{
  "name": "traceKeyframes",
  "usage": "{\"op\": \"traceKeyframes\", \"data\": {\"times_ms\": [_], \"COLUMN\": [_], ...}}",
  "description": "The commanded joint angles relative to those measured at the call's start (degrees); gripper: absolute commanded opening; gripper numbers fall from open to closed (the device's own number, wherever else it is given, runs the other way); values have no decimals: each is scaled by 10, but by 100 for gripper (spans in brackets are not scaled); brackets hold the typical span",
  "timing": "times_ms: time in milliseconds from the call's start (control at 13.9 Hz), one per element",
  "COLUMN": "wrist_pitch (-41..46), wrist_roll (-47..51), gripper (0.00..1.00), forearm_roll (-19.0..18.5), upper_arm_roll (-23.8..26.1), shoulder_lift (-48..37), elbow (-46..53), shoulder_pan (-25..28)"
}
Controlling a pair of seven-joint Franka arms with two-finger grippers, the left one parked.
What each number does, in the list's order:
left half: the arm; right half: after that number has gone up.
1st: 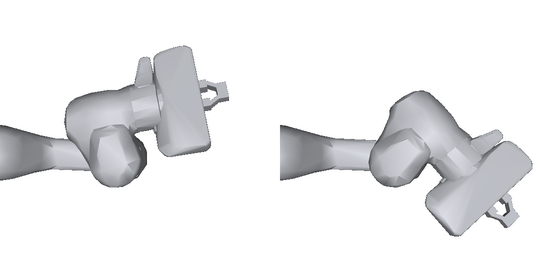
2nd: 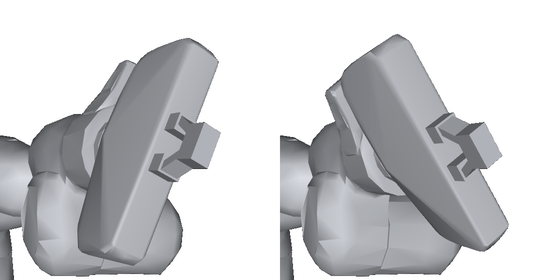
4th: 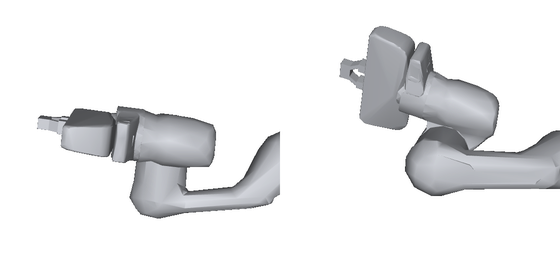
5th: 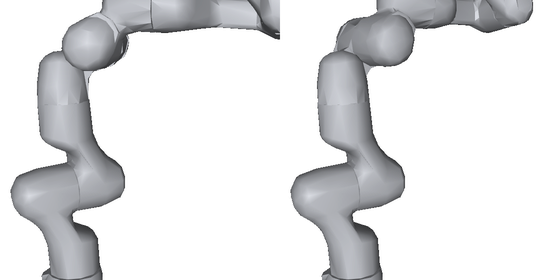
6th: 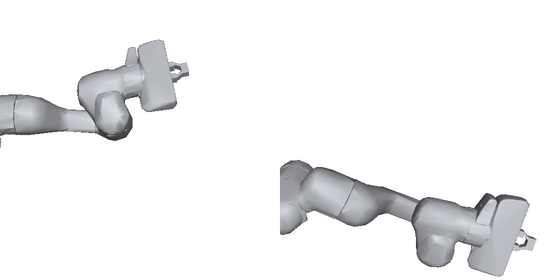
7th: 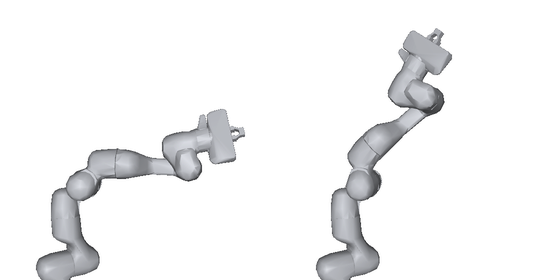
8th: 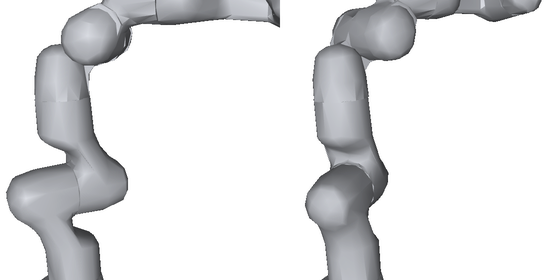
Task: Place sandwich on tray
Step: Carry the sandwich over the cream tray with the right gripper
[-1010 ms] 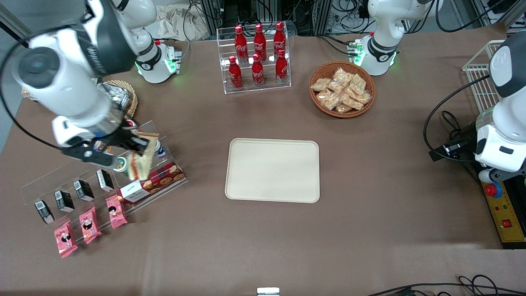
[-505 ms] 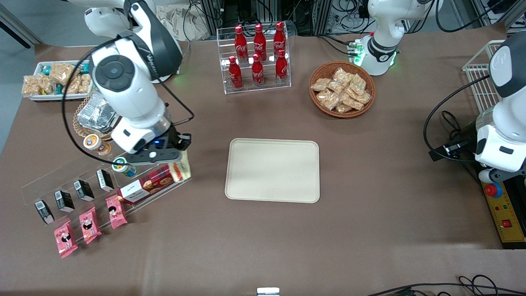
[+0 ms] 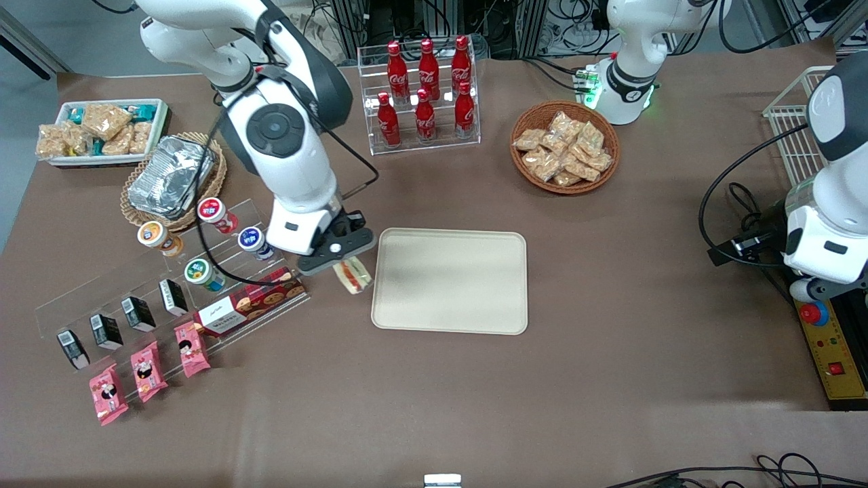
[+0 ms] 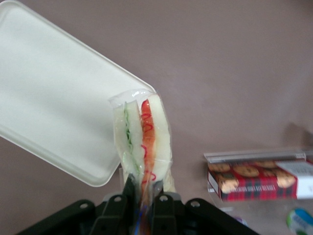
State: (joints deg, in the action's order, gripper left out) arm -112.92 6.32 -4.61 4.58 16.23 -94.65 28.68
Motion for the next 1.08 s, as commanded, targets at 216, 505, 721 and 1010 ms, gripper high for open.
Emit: {"op": "traceKeyframes", "data": {"times_ms": [216,505,721,1010], "wrist_pitch": [-57,-124,-190,-261], "wrist_roll": [-107,-181,-204,-245], "gripper": [0,0,0,0], "forearm_roll": [-15,-11,-15,-11], "upper_arm_roll": [-4,-3,-4,-3], "shoulder_lift": [85,158,209,267], "elbow": [45,99,120,134], "shoulder_pan": [57,87,108,114]}}
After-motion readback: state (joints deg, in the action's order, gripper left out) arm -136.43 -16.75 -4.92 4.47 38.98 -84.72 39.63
